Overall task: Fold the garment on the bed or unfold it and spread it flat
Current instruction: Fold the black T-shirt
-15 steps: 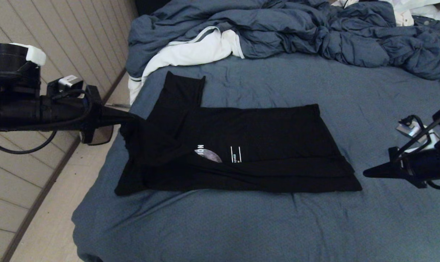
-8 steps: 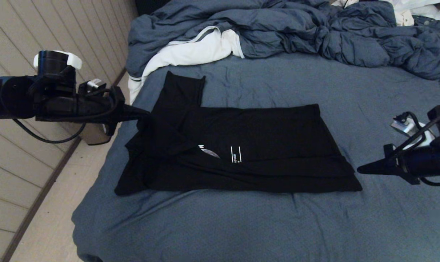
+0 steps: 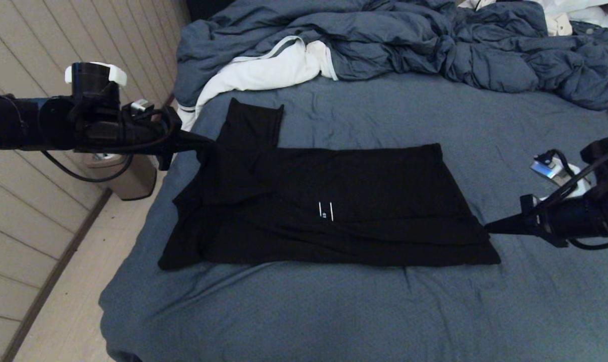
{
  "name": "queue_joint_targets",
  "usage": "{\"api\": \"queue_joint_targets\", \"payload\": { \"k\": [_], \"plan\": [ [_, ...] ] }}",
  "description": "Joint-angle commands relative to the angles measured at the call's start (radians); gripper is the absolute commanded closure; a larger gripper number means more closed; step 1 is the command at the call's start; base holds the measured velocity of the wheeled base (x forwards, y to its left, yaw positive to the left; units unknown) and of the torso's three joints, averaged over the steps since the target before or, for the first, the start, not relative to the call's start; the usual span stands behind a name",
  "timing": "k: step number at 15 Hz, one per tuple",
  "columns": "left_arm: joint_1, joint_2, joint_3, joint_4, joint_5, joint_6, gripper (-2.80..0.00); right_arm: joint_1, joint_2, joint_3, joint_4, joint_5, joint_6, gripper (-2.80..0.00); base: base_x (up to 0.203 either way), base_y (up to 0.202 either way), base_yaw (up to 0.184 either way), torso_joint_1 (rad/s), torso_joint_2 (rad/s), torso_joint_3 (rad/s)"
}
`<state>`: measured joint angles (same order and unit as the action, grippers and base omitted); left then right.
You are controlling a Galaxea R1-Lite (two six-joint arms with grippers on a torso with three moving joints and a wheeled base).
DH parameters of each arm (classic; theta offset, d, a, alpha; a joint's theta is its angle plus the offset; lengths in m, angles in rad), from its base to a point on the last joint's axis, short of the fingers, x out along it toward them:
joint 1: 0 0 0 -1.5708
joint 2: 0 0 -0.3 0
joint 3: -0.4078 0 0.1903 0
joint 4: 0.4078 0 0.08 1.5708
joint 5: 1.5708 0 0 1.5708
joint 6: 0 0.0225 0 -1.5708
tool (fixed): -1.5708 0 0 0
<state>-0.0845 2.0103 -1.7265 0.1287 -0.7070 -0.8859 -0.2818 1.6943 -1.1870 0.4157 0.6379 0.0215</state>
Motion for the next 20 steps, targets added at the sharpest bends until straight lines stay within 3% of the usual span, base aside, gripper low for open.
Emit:
{"api": "queue_joint_targets", "payload": {
  "k": [1, 7, 11, 19, 20],
  "plan": [
    [0.002, 0.029, -0.023, 0.0, -0.002, -0.005, 0.0, 0.003, 0.002, -0.013, -0.001, 0.003, 0.0, 0.0, 0.0, 0.0, 0.0, 0.0, 0.0, 0.0],
    [0.0, 0.107, -0.087, 0.001, 0.002, 0.001, 0.0, 0.004, 0.009, -0.059, -0.004, 0.005, -0.003, 0.0, 0.0, 0.0, 0.0, 0.0, 0.0, 0.0],
    [-0.018, 0.147, -0.114, 0.004, 0.052, 0.004, 0.0, 0.01, 0.032, -0.125, -0.005, 0.01, -0.013, 0.0, 0.0, 0.0, 0.0, 0.0, 0.0, 0.0],
    [-0.029, 0.222, -0.2, 0.004, 0.072, 0.001, 0.0, 0.069, 0.088, -0.318, 0.003, 0.012, -0.011, 0.0, 0.0, 0.0, 0.0, 0.0, 0.0, 0.0],
    [-0.029, 0.219, -0.201, 0.005, 0.084, 0.001, -2.8, 0.077, 0.1, -0.345, 0.005, 0.011, -0.01, 0.0, 0.0, 0.0, 0.0, 0.0, 0.0, 0.0]
  ]
}}
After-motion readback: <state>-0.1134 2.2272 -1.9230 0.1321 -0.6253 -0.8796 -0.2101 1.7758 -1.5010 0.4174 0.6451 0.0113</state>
